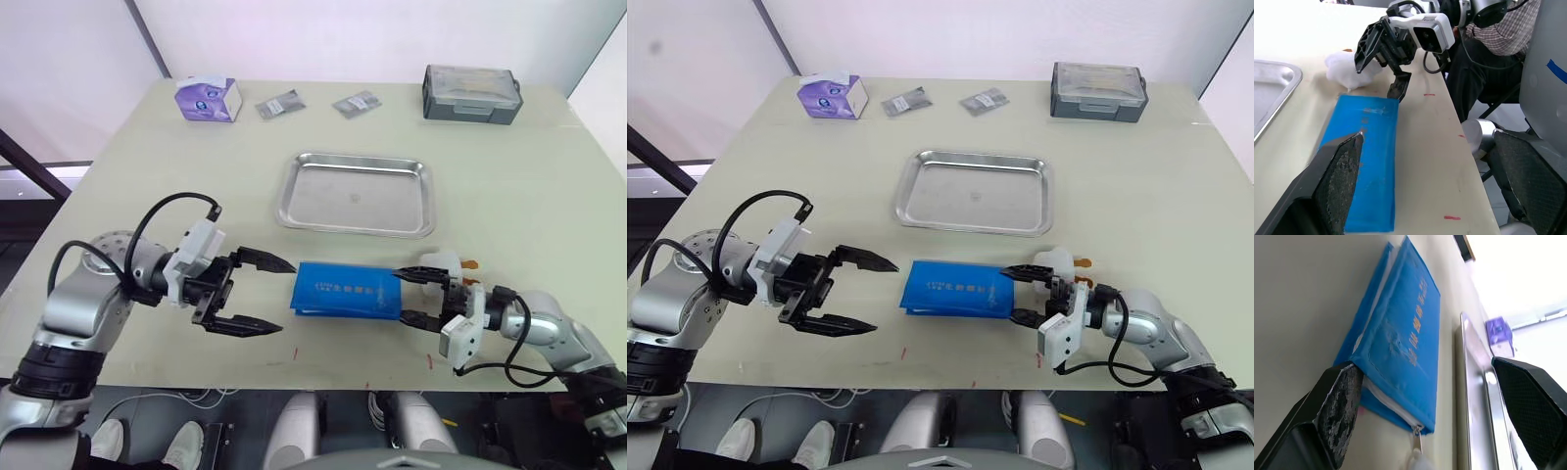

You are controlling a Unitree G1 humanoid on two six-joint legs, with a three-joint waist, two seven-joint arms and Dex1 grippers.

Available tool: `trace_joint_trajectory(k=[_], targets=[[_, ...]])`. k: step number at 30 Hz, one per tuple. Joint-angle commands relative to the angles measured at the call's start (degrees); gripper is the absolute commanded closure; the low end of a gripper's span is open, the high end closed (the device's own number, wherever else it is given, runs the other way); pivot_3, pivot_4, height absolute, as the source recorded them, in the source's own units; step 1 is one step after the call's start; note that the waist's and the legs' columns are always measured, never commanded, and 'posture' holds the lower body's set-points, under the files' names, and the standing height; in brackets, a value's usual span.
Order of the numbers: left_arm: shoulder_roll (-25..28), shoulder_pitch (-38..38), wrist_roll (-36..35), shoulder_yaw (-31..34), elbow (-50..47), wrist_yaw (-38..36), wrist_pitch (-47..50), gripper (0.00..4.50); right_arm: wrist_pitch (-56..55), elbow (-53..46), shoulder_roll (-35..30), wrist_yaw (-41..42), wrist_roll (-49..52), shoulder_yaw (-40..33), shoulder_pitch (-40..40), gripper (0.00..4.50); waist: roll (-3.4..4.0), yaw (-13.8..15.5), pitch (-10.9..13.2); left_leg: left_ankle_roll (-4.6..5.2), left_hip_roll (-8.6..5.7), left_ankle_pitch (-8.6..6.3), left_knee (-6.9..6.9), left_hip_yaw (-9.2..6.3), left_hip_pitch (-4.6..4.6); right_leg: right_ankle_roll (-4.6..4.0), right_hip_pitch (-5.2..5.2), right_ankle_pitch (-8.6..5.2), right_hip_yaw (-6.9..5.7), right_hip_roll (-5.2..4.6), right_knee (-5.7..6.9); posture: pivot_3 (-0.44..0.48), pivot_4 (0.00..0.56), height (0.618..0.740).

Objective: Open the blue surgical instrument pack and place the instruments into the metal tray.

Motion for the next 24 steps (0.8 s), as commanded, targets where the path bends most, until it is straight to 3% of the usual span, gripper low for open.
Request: trace_joint_trajectory(k=[1,2,9,11,18,24], targets=[[-0.21,-0.79,-0.6,1.1,-0.79,-2.52,-0.66,0.0,-1.75,0.6,-0.82,-0.62,0.61,1.75,-1.08,0.65,0.0,-0.07,0.0,0.0,0.0,0.0,0.0,0.0,0.0,0.0,0.0,0.0,0.0,0.0,0.0,0.0,0.15,0.738],[-0.3,-0.75,-0.61,1.22,-0.74,-2.38,-0.62,0.0,-1.83,0.87,-1.1,-0.46,0.82,2.24,-1.24,0.8,0.0,-0.07,0.0,0.0,0.01,0.0,0.01,0.01,0.01,0.0,0.0,0.0,0.01,0.01,0.01,0.0,0.15,0.738],[-0.59,-0.21,-0.29,1.71,-0.18,-1.87,-0.87,0.0,-1.79,1.52,-2.8,-0.32,2.58,4.11,-2.02,3.95,0.0,-0.03,0.0,0.0,0.02,0.0,0.02,0.01,0.01,0.0,0.0,0.0,0.01,0.0,0.0,0.0,0.15,0.738],[-0.62,-0.04,-0.3,1.79,-0.28,-1.73,-0.88,0.0,-1.52,1.52,-2.92,-0.32,2.98,4.29,-2.14,4.41,0.0,-0.04,0.0,0.0,0.03,0.0,0.02,0.01,0.01,0.0,0.0,0.0,0.02,0.01,0.01,0.0,0.15,0.738],[-0.88,0.58,-0.01,2.21,0.03,-1.48,-1.49,0.0,1.73,-0.47,-3.96,3.14,12.12,6.7,-1.1,4.41,0.0,-0.03,0.0,0.0,0.08,0.0,0.02,0.01,0.01,0.0,0.0,0.0,0.03,0.0,0.01,0.0,0.15,0.738],[-0.46,0.27,1.18,2.71,5.89,-2.18,-2.2,0.0,16.9,-8.55,-7.41,14.73,35.45,9.04,2.37,4.41,0.04,0.03,0.02,0.01,0.12,0.0,0.02,-0.01,0.01,0.0,0.02,0.0,0.01,-0.01,0.0,0.0,0.15,0.738]])
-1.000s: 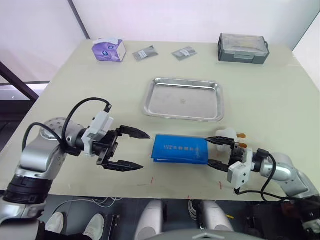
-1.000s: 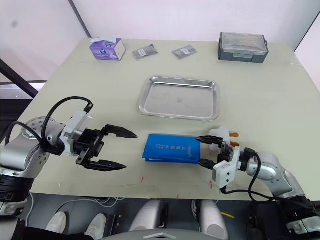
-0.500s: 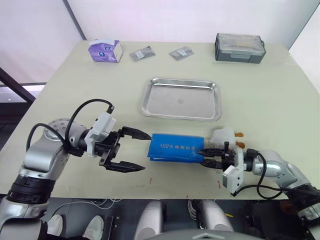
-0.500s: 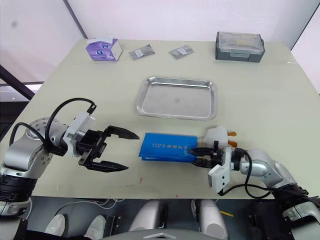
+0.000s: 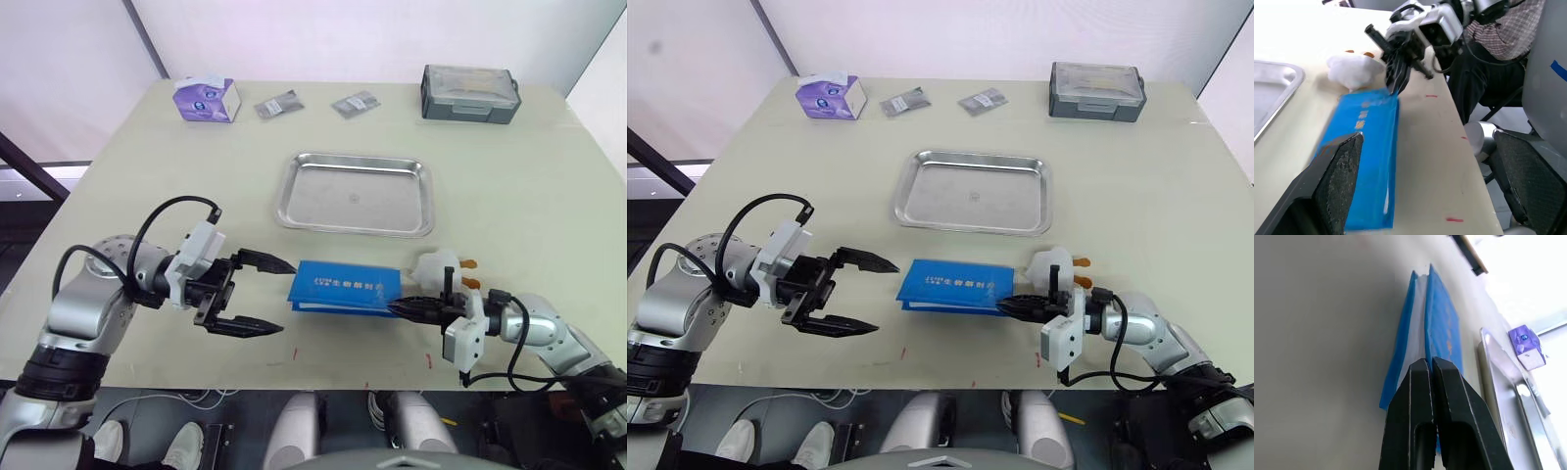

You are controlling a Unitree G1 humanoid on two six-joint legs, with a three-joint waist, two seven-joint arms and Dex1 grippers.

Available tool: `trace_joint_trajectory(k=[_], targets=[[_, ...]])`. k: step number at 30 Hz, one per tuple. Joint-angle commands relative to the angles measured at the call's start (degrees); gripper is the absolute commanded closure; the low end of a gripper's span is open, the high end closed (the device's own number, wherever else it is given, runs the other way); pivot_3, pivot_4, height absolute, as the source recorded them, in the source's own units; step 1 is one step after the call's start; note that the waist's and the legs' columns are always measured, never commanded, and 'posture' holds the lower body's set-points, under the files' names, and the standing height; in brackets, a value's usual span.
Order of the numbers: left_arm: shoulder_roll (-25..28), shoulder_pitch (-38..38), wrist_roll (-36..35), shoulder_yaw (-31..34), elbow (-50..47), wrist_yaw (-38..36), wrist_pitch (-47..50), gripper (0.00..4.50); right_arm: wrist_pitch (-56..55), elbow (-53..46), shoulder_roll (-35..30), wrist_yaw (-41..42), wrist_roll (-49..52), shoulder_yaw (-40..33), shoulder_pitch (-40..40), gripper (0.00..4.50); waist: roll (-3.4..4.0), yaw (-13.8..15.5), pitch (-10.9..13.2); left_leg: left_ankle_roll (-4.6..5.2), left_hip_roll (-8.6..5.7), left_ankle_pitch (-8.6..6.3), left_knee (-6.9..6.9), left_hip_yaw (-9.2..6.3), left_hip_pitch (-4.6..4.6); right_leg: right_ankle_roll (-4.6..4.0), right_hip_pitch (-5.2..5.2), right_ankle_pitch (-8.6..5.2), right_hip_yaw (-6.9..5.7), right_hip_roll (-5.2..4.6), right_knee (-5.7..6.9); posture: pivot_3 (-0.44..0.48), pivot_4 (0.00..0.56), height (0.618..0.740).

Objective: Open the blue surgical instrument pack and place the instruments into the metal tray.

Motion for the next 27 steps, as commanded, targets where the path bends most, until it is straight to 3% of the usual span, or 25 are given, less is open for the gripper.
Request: trace_joint_trajectory(k=[1,6,10,13,17,27], targets=[[1.03,-0.23,1.31,1.71,4.8,-2.59,-1.72,0.0,12.99,-7.67,-2.46,8.37,17.65,0.23,2.23,4.41,0.01,0.03,0.01,0.0,0.01,0.0,0.0,-0.01,0.0,0.0,0.0,0.0,-0.01,0.0,0.0,0.0,0.15,0.738],[0.94,-1.48,2.06,0.3,9.0,-2.87,-3.91,0.0,31.62,-11.91,-2.37,13.29,31.49,-2.72,2.13,4.41,0.01,0.01,0.02,0.01,0.01,0.0,0.0,-0.03,0.0,0.0,0.01,0.0,-0.02,0.0,0.0,0.0,0.15,0.738],[-0.22,-2.65,2.86,-2.1,11.76,-2.87,-5.83,0.0,42.35,-10.22,-2.39,18.13,36.33,-4.25,-1.59,4.41,0.02,0.12,0.03,0.01,0.0,0.0,0.01,-0.05,-0.01,0.0,0.01,0.0,-0.04,0.0,-0.01,0.0,0.15,0.738],[-2.74,-4.97,4.76,-4.03,15.48,-2.87,-8.63,0.0,47.05,-7.83,-0.5,20.17,37.07,-6.45,-5.06,4.41,0.03,0.15,0.04,0.01,-0.01,0.0,0.0,-0.05,-0.02,0.0,0.0,0.0,-0.05,0.0,-0.01,0.0,0.15,0.738],[-9.96,-10.76,9.08,-5.23,24.66,-1.76,-14.15,0.0,52.38,-2.32,1.95,22.41,36.14,-8.54,-10.68,4.41,0.03,0.14,0.04,0.01,-0.13,0.0,0.04,-0.04,-0.03,0.01,-0.01,0.0,-0.06,0.01,0.02,0.0,0.15,0.738],[-19.18,-18.1,14.22,-5.24,39.42,-2.2,-21.75,0.0,56.09,3.17,5.85,26.24,32.88,-11.57,-14.92,4.41,0.03,-0.02,0.04,0.0,-0.18,0.0,0.16,-0.06,-0.12,0.01,-0.05,0.01,-0.07,0.02,0.03,0.0,0.15,0.738]])
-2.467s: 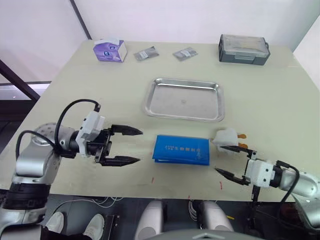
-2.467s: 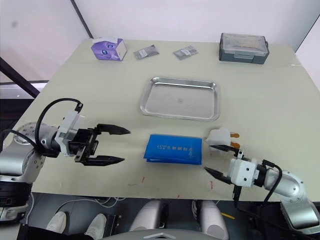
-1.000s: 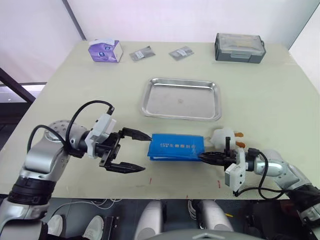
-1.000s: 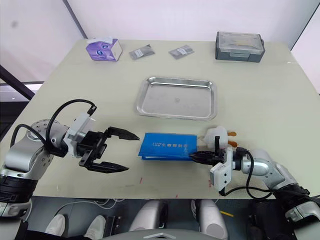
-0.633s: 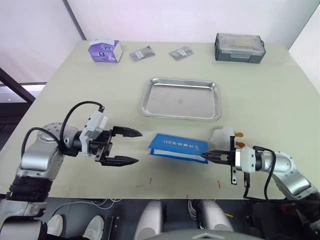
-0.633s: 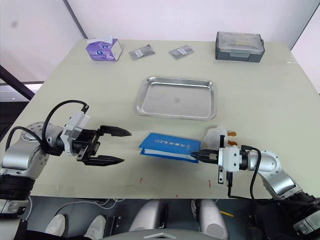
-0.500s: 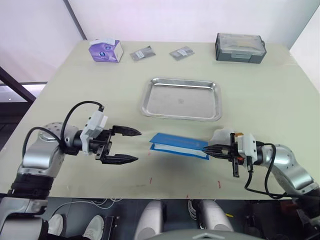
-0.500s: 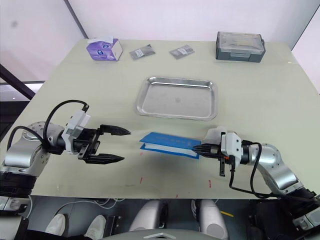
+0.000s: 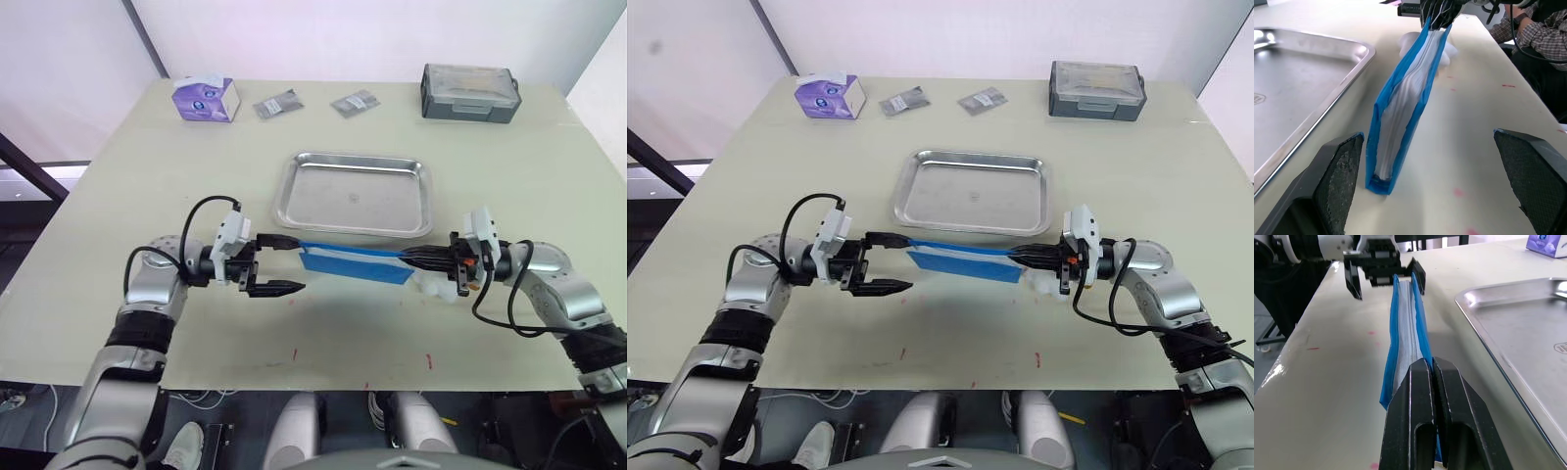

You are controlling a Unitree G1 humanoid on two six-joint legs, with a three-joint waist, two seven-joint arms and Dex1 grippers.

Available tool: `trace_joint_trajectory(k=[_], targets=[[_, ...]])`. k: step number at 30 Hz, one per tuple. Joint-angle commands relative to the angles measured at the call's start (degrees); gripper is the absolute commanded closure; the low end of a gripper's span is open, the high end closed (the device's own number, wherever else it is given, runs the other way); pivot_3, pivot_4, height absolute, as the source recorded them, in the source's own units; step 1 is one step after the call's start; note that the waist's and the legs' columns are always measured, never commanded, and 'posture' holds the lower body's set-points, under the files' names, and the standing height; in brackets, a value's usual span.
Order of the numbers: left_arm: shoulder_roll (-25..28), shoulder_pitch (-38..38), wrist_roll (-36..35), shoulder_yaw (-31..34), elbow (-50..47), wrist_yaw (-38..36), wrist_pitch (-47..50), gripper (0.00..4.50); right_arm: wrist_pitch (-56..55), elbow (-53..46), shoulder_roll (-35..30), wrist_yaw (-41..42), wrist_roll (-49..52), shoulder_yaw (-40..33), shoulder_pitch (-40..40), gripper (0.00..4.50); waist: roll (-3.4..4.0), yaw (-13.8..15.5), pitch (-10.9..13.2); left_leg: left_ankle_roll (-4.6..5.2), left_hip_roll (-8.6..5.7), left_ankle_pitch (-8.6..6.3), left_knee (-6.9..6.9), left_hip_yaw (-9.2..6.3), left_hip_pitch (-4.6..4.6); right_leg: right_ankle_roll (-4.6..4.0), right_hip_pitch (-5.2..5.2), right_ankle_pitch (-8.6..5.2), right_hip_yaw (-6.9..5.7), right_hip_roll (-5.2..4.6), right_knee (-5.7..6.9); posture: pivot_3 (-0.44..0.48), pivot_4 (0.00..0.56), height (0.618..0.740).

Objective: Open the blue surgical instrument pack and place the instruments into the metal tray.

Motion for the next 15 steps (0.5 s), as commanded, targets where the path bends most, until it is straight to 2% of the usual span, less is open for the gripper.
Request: trace_joint_trajectory(k=[1,8,13,14,15], targets=[[-1.18,-1.94,1.04,0.7,2.39,-2.35,-2.77,0.0,0.45,0.22,1.03,1.5,-1.03,-2.38,-1.06,4.41,0.0,-0.03,0.0,0.0,0.0,0.0,0.01,0.0,0.0,0.0,0.0,0.0,0.0,0.0,0.0,0.0,0.15,0.738],[-5.28,-5.73,4.79,0.63,10.27,-2.13,-7.42,0.0,1.19,1.26,2.98,3.23,-3.4,-4.21,-1.99,4.41,0.0,-0.13,0.0,0.0,-0.01,0.0,0.03,0.0,0.0,0.0,0.0,0.0,0.0,0.0,0.01,0.0,0.15,0.738],[-7.3,-6.81,2.63,-0.37,11.66,-2.95,-3.69,0.0,1.55,1.51,3.92,4.1,-4.65,-5.28,-2.29,4.41,0.0,-0.08,0.0,0.0,-0.01,0.0,0.03,-0.02,0.0,0.01,0.01,0.0,-0.01,0.01,0.03,0.0,0.15,0.738],[-7.38,-6.86,1.9,-0.61,11.42,-2.95,-2.77,0.39,1.84,1.51,4.21,4.06,-4.66,-5.61,-2.34,4.5,0.0,-0.1,0.0,0.0,-0.01,0.0,0.04,-0.01,0.0,0.01,0.01,0.0,0.0,0.01,0.02,0.0,0.15,0.738],[-7.43,-6.84,1.3,-0.89,11.01,-2.95,-2.02,0.49,2.1,1.45,4.4,4.06,-4.7,-5.87,-2.41,4.5,0.0,-0.14,0.0,0.0,-0.01,0.0,0.04,-0.01,0.0,0.01,0.0,0.0,0.0,0.01,0.02,0.0,0.15,0.738]])
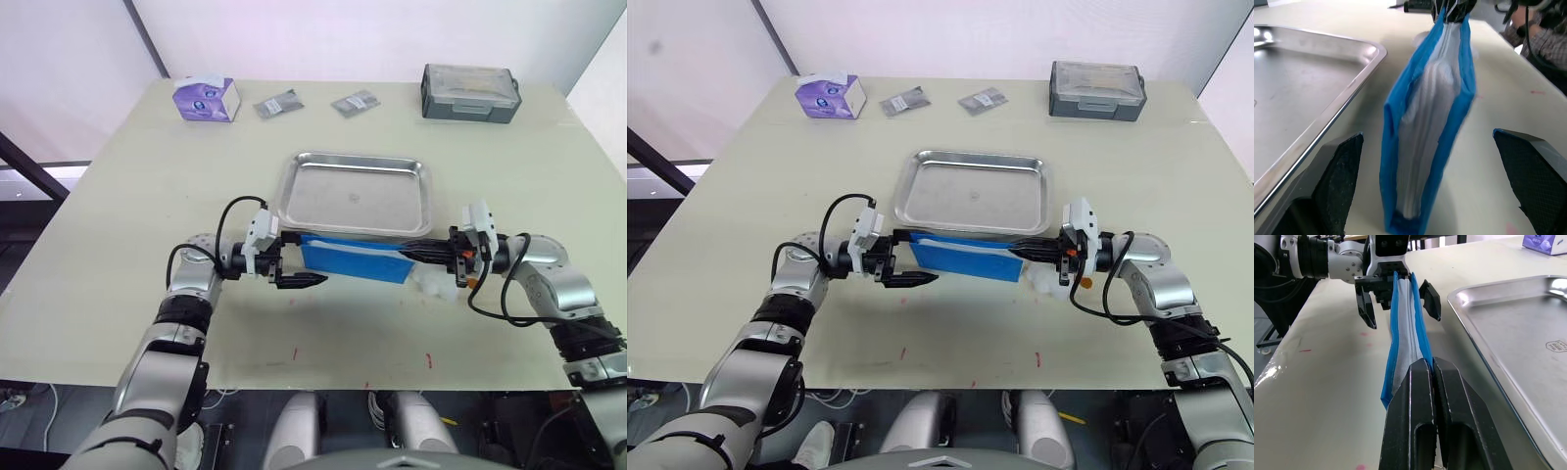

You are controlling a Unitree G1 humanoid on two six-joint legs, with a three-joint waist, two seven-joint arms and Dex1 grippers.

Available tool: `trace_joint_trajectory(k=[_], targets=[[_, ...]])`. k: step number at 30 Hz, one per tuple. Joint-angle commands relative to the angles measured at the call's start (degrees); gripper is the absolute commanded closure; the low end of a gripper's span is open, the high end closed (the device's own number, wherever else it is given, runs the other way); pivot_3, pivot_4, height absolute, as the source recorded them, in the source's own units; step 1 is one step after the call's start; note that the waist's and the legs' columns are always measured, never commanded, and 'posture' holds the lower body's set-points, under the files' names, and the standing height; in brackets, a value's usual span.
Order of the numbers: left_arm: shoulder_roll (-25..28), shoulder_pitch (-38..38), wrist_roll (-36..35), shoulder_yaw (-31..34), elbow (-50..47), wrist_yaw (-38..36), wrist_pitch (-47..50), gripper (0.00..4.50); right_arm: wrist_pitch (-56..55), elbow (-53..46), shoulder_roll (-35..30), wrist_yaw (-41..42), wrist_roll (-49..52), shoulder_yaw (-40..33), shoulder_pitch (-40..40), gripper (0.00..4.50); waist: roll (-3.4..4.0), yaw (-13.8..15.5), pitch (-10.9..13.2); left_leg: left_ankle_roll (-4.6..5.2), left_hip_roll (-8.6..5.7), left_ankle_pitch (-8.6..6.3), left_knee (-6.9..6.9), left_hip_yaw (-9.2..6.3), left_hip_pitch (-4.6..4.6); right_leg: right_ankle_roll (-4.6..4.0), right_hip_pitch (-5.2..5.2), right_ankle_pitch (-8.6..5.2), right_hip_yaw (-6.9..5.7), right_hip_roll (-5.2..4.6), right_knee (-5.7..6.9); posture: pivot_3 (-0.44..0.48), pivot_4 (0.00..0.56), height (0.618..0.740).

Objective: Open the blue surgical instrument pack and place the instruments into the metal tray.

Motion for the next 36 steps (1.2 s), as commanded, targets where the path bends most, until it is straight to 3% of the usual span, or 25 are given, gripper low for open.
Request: trace_joint_trajectory(k=[1,9,17,20,24,26,30,36], targets=[[0.07,-1.03,-3.28,-1.04,-1.52,-2.69,2.91,0.72,0.67,-0.67,0.58,0.53,-0.13,-2.13,-1.33,4.5,0.0,-0.06,0.0,0.0,0.0,0.0,0.0,-0.01,0.0,0.0,0.0,0.0,0.0,0.0,0.0,0.0,0.15,0.738],[1.84,-0.57,-5.71,-2.65,-3.14,-2.69,4.56,4.39,0.96,-0.84,1.06,0.96,-1.5,-3.07,-0.66,4.5,0.0,0.03,0.0,0.0,0.0,0.0,0.0,-0.02,0.0,0.0,0.0,0.0,-0.01,0.0,0.01,0.0,0.15,0.738],[3.76,2.21,-7.47,-3.33,-7.25,-2.69,5.74,4.39,1.86,-3.73,0.19,-0.31,-1.32,-4.63,0.08,4.5,0.0,0.0,0.0,0.0,0.01,0.0,0.0,-0.03,-0.01,0.0,-0.01,0.0,-0.01,0.0,0.0,0.0,0.15,0.738],[4.53,3.73,-7.97,-2.93,-9.65,-2.69,6.3,4.5,4.04,-7.51,-1.22,-0.54,-0.13,-5.6,1.89,3.86,0.01,0.07,0.0,0.0,0.01,0.0,0.0,-0.05,-0.03,0.0,-0.01,0.0,-0.02,0.0,0.0,0.0,0.15,0.738],[5.11,5.33,-8.33,-2.32,-12.84,-2.69,7.44,4.5,7.88,-13.98,-4.07,-1.01,2.11,-8.44,6.2,2.12,0.01,0.32,0.01,0.0,0.0,0.0,0.0,-0.06,-0.06,0.0,0.0,0.0,-0.03,-0.03,-0.03,0.0,0.15,0.738],[5.5,6.02,-8.15,-2.38,-13.84,-2.69,7.39,4.5,9.66,-17.29,-5.77,-1.65,3.32,-10.44,8.66,1.59,0.02,0.29,0.02,0.0,0.02,0.0,0.0,-0.11,-0.07,0.0,0.01,0.0,-0.06,-0.03,-0.04,0.0,0.15,0.738],[6.11,6.8,-7.28,-1.69,-14.47,-2.69,6.49,4.5,10.89,-19.72,-8.87,-3.5,3.63,-14.86,12.87,0.12,0.03,0.33,0.02,0.0,0.0,0.0,-0.01,-0.11,-0.1,0.0,0.0,0.0,-0.06,-0.04,-0.05,0.0,0.15,0.738],[7.03,6.65,-7.13,-1.29,-14.58,-2.69,5.96,4.5,9.13,-17.72,-9.8,-9.59,-3.07,-15.1,16.85,0.12,0.03,0.11,0.02,0.01,0.01,0.0,-0.01,-0.07,-0.07,0.0,0.0,0.0,-0.03,0.0,-0.03,0.0,0.15,0.738]])
